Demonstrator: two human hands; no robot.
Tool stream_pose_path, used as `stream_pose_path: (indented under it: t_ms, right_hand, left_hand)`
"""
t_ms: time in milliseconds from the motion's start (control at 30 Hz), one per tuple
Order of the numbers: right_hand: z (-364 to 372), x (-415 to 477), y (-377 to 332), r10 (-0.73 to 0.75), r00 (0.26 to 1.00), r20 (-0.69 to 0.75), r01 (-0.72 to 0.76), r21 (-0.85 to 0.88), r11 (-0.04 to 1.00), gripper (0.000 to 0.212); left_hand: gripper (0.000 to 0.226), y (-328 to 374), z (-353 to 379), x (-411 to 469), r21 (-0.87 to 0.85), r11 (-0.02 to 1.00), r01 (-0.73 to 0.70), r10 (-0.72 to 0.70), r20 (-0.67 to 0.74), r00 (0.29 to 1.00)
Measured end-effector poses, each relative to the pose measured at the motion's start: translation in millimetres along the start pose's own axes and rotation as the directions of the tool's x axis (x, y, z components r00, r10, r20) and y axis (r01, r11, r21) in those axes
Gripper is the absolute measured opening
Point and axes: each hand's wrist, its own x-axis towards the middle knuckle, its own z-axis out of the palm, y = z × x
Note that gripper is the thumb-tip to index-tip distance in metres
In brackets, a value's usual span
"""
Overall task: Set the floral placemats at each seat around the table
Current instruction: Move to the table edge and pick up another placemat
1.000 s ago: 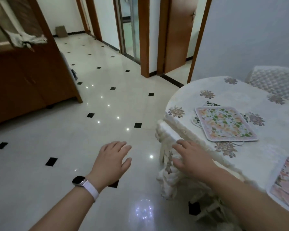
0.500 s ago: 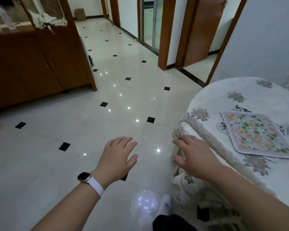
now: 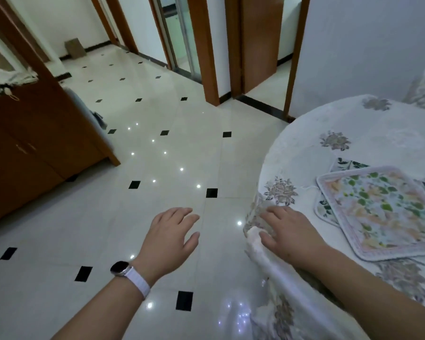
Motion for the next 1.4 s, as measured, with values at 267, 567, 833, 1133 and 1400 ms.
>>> stream_pose_path:
  t_ms: [267, 567, 833, 1133, 1400]
  right_hand:
    - [-25.1, 26.4, 62.0, 0.172, 0.983, -0.064, -0.168, 0.059, 0.984, 0.057]
    - [-16.1, 2.2, 123.7, 0.476, 0.879, -0.034, -0.469, 0.122, 0.875, 0.052]
    - [11.1, -6.1, 149.0, 0.778, 0.627, 0.050, -0.772, 0.173, 0.611, 0.055]
    - [41.3, 11.3, 128.0, 0.961, 0.179, 0.209, -0.928, 0.362, 0.094, 0.053]
    - [43.7, 10.7, 123.9, 0.934, -0.173, 0.312, -0.749, 0.574, -0.330, 0.052]
  left_hand:
    - [0.038, 36.1, -8.7, 142.0, -0.014, 0.964, -0.266, 0.264, -0.064, 0.962]
    - [0.036, 101.2, 51.2, 231.0, -0.140, 0.834, -0.534, 0.546, 0.068, 0.835]
    - [0.041, 146.7, 116.2, 322.6, -0.310, 0.618, -0.723, 0.783, 0.156, 0.602]
    - [0.047, 162.0, 184.9, 411.2, -0.498, 0.590, -0.636, 0.807, 0.320, 0.497]
    - [0.050, 191.1, 196.5, 432.9, -0.650, 0.680, -0.339, 0.718, 0.495, 0.489]
